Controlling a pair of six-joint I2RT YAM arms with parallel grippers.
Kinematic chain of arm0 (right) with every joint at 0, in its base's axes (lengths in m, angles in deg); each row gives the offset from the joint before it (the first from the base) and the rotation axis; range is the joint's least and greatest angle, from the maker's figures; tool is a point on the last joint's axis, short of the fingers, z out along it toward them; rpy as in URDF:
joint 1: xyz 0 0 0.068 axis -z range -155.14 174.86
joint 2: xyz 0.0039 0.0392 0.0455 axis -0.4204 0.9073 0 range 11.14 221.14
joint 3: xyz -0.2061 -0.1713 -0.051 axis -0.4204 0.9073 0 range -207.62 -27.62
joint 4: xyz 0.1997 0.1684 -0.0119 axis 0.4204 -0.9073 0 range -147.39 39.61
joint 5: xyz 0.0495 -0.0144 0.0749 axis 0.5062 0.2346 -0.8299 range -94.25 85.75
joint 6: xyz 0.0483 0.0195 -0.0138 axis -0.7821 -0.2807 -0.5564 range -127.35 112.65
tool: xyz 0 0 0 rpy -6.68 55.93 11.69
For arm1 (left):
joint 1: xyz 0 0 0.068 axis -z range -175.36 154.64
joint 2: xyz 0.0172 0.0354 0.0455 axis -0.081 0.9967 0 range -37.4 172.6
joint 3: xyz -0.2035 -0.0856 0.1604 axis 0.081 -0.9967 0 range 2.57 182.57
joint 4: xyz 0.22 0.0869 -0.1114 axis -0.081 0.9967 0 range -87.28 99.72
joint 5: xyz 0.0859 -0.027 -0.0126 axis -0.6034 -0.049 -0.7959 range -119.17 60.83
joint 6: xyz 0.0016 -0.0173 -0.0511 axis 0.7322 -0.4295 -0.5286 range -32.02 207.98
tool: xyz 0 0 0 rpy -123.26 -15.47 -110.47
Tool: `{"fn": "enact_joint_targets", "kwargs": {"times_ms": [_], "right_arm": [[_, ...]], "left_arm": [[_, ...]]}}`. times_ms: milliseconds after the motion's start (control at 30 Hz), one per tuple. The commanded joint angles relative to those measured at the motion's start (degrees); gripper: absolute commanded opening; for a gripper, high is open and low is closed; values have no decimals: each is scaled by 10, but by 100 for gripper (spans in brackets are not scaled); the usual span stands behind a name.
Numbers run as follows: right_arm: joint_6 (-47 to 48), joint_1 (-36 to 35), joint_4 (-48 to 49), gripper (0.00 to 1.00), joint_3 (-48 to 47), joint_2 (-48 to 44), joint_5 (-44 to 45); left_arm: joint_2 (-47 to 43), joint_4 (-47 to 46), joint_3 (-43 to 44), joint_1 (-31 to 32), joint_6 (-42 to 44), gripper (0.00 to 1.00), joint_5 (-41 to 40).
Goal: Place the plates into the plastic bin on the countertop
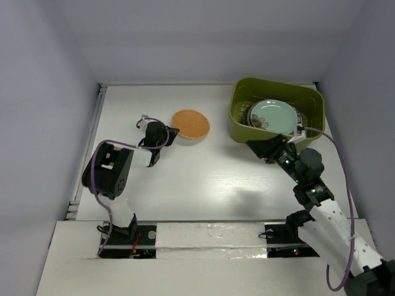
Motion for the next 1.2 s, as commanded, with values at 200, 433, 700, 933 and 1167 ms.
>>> {"fn": "enact_joint_targets", "kwargs": {"times_ms": [200, 433, 700, 933, 1167], "right_arm": [[-80, -232, 211, 98, 79, 155, 174], [-110, -250, 378, 100, 65, 324, 152], [-117, -250, 391, 100, 11, 425, 151], [-123, -250, 428, 21, -26, 445, 140], [-58, -159, 222, 0, -115, 311, 197]], "left_arm": [[-253, -170, -191, -14, -10, 0, 54], [-406, -153, -302, -9, -12, 0, 101], [-544, -106, -343, -3, -12, 0, 180], [-558, -96, -344, -3, 0, 0, 268], [-637, 49, -312, 2, 81, 58, 281]]}}
